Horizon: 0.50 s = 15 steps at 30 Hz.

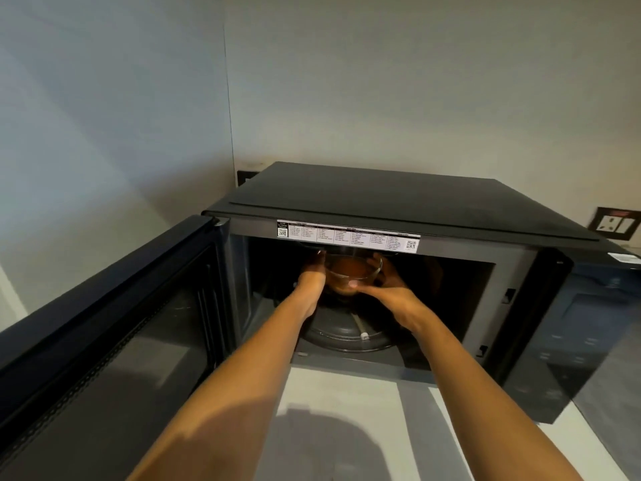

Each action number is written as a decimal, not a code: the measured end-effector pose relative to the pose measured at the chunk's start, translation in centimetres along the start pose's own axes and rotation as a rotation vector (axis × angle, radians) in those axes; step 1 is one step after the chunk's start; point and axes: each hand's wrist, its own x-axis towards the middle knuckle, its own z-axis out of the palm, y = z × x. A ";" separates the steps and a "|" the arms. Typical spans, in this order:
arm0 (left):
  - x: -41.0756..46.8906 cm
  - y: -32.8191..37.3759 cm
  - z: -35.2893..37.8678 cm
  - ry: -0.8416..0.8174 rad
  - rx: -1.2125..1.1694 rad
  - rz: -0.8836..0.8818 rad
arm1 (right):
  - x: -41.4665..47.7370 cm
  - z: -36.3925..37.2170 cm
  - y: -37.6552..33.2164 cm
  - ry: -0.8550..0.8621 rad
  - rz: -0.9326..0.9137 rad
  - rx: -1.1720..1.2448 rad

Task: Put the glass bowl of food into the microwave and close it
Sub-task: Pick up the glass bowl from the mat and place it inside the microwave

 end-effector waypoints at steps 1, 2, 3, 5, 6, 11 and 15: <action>0.4 0.1 0.0 -0.001 0.015 -0.008 | 0.4 -0.1 0.0 0.000 -0.013 -0.001; 0.9 0.2 0.0 -0.004 0.030 -0.017 | 0.9 -0.1 0.0 0.002 -0.028 -0.003; 1.3 0.1 0.0 -0.006 0.040 -0.019 | 1.2 -0.1 0.1 0.001 -0.037 -0.009; 1.8 0.0 0.2 -0.007 0.049 -0.009 | 1.7 0.0 0.3 0.001 -0.033 -0.009; 2.1 0.0 0.3 -0.005 0.053 -0.004 | 1.9 -0.1 0.4 0.003 -0.023 -0.007; 3.1 -0.9 0.7 0.002 0.042 0.005 | 2.6 -0.3 1.0 -0.021 0.015 -0.019; 3.5 -1.8 0.7 -0.006 0.053 0.018 | 2.8 -0.4 2.1 -0.023 0.053 -0.007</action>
